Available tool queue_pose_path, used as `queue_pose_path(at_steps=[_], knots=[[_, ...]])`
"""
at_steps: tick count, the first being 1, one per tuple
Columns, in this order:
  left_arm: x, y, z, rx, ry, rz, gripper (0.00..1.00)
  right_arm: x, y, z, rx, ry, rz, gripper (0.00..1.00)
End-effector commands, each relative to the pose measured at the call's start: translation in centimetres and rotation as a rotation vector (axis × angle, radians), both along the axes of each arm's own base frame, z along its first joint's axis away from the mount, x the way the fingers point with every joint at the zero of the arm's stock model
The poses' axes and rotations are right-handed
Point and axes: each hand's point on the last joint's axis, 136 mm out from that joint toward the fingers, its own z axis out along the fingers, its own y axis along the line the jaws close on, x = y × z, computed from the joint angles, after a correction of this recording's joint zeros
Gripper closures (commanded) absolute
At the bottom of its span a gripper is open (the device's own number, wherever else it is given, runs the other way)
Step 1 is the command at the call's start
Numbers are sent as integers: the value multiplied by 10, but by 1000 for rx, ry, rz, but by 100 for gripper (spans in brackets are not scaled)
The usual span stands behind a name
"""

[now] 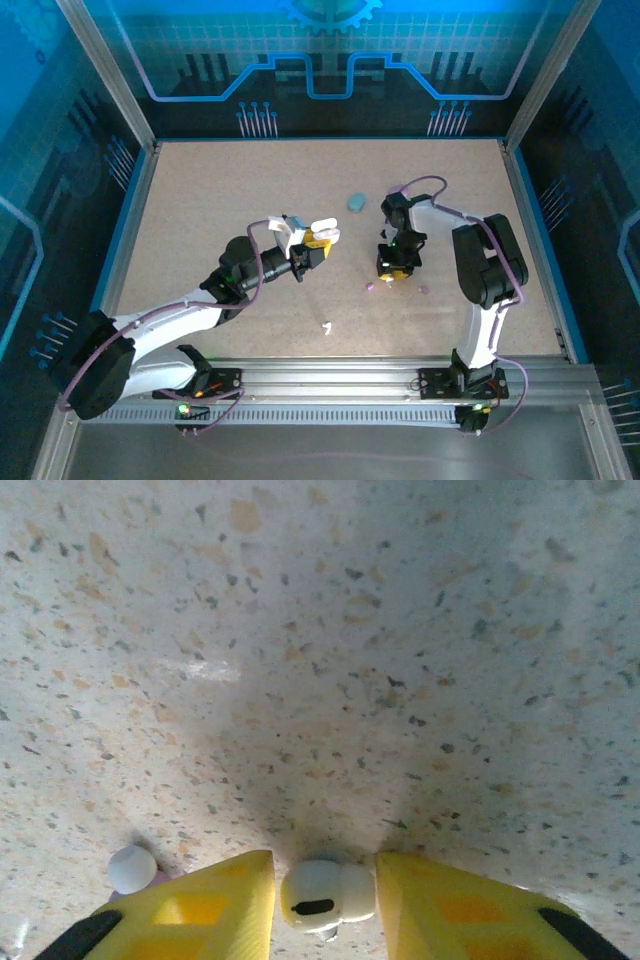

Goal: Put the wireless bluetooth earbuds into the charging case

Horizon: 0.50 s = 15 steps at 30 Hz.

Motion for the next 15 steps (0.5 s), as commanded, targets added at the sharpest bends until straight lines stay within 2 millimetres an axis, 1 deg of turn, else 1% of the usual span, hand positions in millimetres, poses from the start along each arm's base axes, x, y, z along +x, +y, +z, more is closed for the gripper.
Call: queue_pose_path(at_steps=[1, 5, 15], knots=[[-1, 0, 12, -17, -47, 4, 76, -3, -11, -4, -89, -29, -12, 67], [-2, 0, 12, -17, -50, 2, 76, -7, -11, -7, -127, -43, -14, 67], [-3, 2, 16, -19, -59, 6, 76, -8, -13, -11, -216, -95, -27, 68]])
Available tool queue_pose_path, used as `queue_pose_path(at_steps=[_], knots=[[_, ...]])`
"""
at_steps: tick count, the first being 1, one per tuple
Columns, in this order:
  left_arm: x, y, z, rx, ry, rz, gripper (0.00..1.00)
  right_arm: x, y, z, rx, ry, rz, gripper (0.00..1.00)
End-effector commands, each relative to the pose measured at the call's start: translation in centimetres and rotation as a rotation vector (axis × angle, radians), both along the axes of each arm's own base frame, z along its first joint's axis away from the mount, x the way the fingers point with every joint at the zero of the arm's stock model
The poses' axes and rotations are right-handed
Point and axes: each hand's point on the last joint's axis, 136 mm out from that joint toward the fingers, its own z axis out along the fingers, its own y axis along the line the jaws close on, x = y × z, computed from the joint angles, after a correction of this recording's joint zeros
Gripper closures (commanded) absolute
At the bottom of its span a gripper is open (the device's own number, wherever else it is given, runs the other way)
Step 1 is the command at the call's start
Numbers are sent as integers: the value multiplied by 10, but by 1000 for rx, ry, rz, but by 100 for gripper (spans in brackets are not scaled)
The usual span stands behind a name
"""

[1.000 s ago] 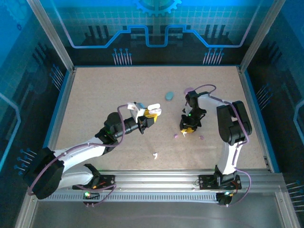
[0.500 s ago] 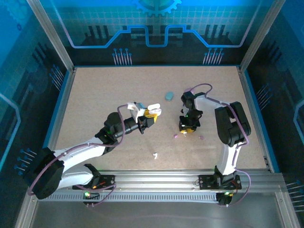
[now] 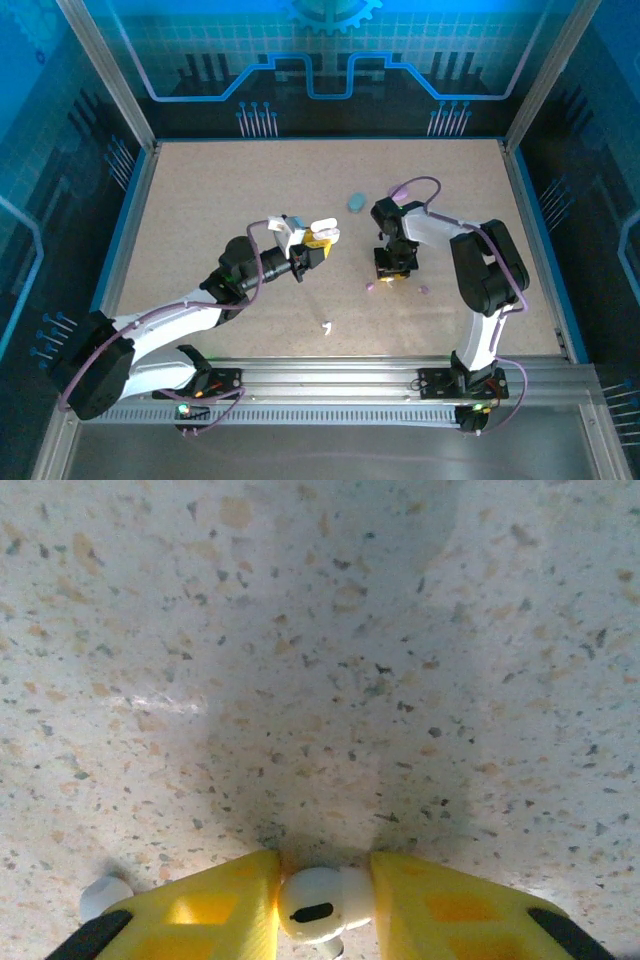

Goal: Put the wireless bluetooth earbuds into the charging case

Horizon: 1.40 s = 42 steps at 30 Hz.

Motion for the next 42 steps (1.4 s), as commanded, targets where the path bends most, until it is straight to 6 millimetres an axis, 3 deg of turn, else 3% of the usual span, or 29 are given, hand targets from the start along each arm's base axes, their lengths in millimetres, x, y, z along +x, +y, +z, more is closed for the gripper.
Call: queue_pose_path(at_steps=[1, 8, 13, 16, 21, 27, 30, 35, 42], knots=[[-3, 1, 15, -18, -58, 5, 76, -9, -12, -10, -88, 1, -24, 68], [-3, 3, 13, -14, -55, 9, 76, -11, -15, -8, -121, -24, -21, 72], [-2, 2, 12, -14, -51, 10, 76, 3, -13, 27, -78, -153, -31, 73], [1, 1, 11, -29, -40, 20, 76, 18, -3, 72, 10, -302, -21, 73], [8, -5, 11, -69, -24, 26, 76, 39, 20, 175, 252, -642, -16, 74], [19, -21, 15, -97, -35, 62, 77, 36, 40, 283, 525, -950, 0, 74], [22, -32, 21, -121, -61, 79, 77, 28, 54, 319, 642, -1049, 29, 74], [25, -51, 32, -166, -124, 97, 77, 18, 73, 341, 765, -1148, 40, 74], [26, -65, 41, -187, -164, 101, 77, 9, 97, 335, 822, -1151, 83, 74]])
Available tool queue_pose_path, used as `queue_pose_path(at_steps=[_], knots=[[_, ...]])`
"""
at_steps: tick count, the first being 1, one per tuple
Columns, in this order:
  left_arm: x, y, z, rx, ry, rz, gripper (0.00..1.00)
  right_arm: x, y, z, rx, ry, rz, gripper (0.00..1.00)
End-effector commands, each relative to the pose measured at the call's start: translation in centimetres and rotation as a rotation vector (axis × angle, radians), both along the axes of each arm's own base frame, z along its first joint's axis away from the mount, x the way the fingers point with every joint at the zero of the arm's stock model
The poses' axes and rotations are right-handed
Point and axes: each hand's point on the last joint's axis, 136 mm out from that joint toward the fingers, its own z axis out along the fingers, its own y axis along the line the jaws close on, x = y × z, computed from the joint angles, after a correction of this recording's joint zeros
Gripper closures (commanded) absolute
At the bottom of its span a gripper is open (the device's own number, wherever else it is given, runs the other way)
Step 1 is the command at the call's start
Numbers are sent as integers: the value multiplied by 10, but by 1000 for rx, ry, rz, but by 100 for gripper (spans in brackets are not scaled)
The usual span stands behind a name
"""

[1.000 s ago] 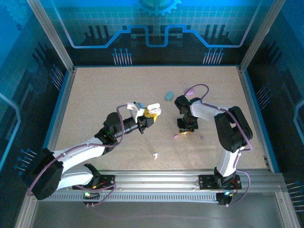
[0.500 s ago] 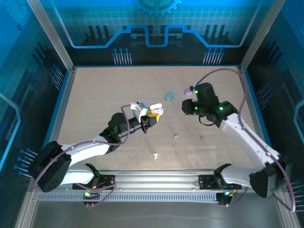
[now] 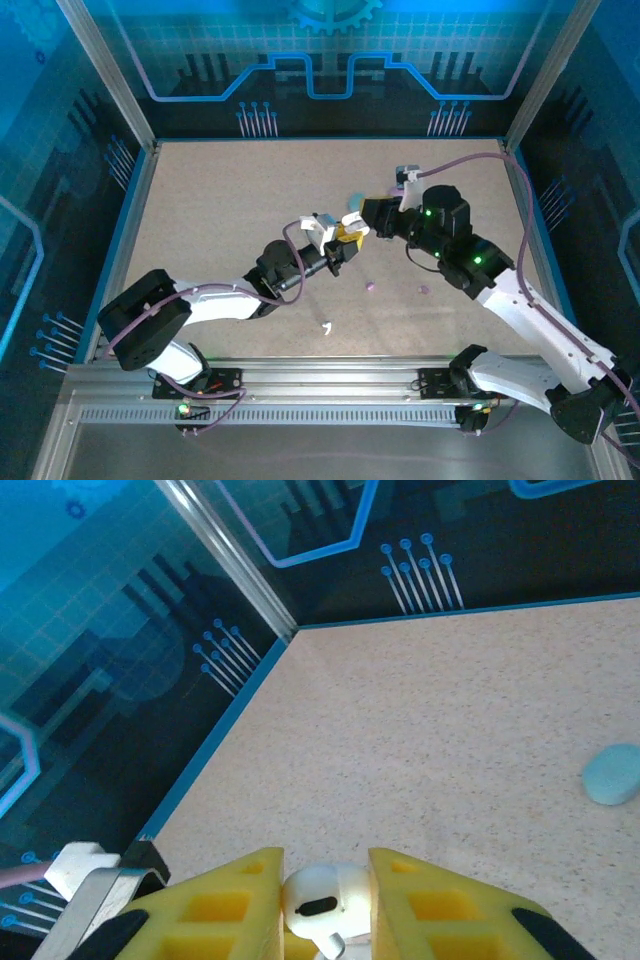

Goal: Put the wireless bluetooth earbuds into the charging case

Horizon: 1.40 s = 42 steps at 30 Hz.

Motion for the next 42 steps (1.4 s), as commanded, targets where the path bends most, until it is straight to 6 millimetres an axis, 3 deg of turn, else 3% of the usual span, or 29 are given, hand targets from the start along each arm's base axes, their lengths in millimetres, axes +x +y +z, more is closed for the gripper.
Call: queue_pose_path(at_steps=[1, 10, 26, 42], knots=[[2, 0, 37, -75, -106, 37, 77, -1, 12, 13, 60, -54, 19, 74], [3, -2, 43, -91, -123, 49, 77, -2, 23, -11, 27, -18, 51, 74], [3, 2, 52, -125, -145, 74, 77, -10, 29, -33, -19, 57, 104, 74], [-2, 7, 57, -129, -193, 79, 76, -5, 20, -56, -152, 119, 71, 71]])
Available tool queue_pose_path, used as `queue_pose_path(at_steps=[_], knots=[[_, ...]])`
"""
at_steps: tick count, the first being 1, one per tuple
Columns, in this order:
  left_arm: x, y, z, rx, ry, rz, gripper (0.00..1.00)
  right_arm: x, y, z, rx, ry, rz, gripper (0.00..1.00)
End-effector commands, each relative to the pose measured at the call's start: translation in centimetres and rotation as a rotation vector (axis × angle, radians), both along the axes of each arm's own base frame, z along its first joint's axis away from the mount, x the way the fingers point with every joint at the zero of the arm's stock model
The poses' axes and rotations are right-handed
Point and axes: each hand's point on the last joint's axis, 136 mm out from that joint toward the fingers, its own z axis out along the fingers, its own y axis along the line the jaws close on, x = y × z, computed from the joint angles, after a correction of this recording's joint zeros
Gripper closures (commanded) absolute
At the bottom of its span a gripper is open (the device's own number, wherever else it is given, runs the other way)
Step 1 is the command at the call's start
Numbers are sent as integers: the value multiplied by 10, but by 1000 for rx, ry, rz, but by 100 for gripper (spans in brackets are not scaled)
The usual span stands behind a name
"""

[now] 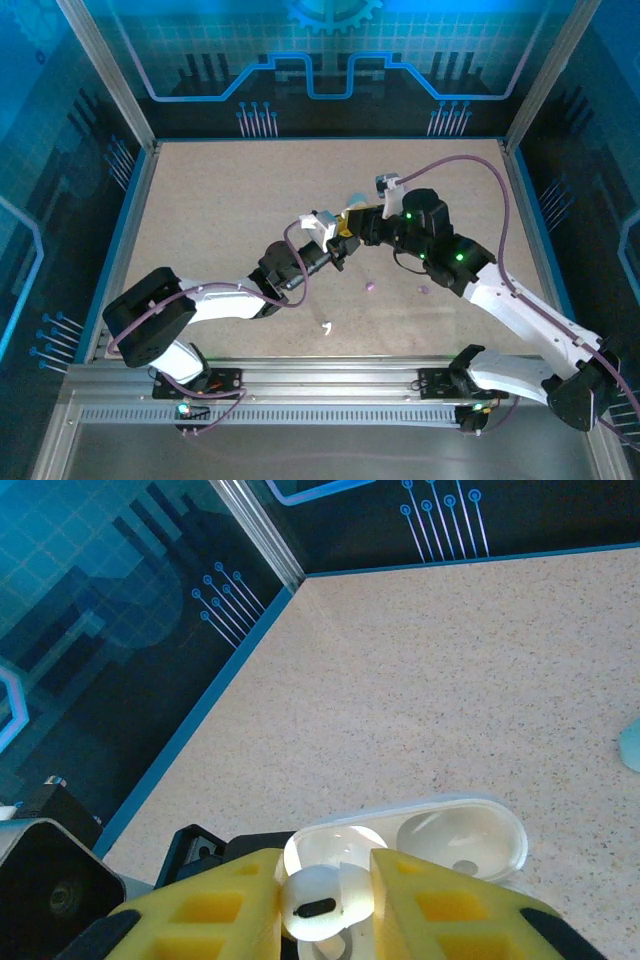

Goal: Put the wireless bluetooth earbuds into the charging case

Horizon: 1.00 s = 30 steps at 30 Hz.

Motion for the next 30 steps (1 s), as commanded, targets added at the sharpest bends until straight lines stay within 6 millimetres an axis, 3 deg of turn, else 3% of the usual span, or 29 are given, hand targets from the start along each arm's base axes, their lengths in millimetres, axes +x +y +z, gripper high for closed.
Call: queue_pose_path(at_steps=[1, 22, 30], knots=[[-9, 5, 41, -99, -124, -1, 77, -4, -3, -22, -92, 58, 0, 70], [-10, 5, 41, -95, -128, -2, 77, -9, -10, -10, -106, 18, 2, 66], [-10, 6, 39, -88, -126, -2, 77, -14, -15, 6, -80, -6, 7, 57]])
